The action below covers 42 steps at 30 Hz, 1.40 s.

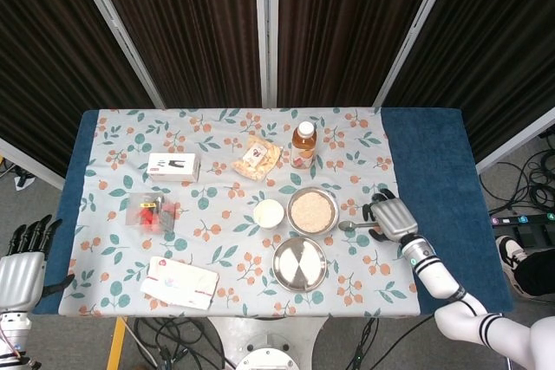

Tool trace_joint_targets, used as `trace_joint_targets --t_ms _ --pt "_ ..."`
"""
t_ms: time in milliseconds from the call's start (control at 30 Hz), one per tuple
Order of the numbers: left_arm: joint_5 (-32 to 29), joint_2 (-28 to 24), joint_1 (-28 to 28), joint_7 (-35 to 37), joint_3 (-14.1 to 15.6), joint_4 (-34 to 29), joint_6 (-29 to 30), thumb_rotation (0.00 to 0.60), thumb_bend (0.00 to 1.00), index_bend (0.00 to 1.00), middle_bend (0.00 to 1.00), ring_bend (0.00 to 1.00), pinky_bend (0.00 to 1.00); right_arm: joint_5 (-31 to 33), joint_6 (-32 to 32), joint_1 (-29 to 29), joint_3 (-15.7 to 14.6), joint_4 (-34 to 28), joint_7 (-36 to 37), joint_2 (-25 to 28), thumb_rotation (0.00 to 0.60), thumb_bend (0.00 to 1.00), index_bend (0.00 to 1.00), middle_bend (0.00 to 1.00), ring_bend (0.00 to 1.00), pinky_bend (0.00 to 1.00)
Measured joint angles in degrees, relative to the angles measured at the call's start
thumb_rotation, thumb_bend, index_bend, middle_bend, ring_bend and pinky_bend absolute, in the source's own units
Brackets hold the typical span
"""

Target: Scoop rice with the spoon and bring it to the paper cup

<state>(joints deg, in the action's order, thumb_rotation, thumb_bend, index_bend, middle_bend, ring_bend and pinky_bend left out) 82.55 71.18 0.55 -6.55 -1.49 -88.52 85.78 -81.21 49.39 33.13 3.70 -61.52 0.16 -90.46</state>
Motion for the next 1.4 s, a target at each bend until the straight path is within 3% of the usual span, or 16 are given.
trace_joint_targets --t_ms 867,1167,1400 --pt "-0.48 0.23 -0.14 0.14 0.1 0.44 -0.22 0.6 0.12 0.15 0.15 0.11 0.08 0.06 -1.82 1.63 -1.23 -0.93 0.25 1.16 0.6 0.31 0.53 0.54 0.23 0.14" --pt "0.06 0.08 -0.04 0.26 0.07 0.44 0.07 0.6 0.12 0.15 0.15 0.11 0.08 -1.67 -1.2 2.82 -1.56 -8.56 -4.17 9.37 0.6 0.32 0.57 0.57 0.25 0.14" --pt "0.38 0.18 -0.02 0.54 0.06 0.69 0.3 0.6 0.12 0.15 0.15 0.11 0.08 -0.95 -5.34 7.74 0.27 -18.07 -14.53 18.47 0.6 0.33 0.59 0.57 0.25 0.13"
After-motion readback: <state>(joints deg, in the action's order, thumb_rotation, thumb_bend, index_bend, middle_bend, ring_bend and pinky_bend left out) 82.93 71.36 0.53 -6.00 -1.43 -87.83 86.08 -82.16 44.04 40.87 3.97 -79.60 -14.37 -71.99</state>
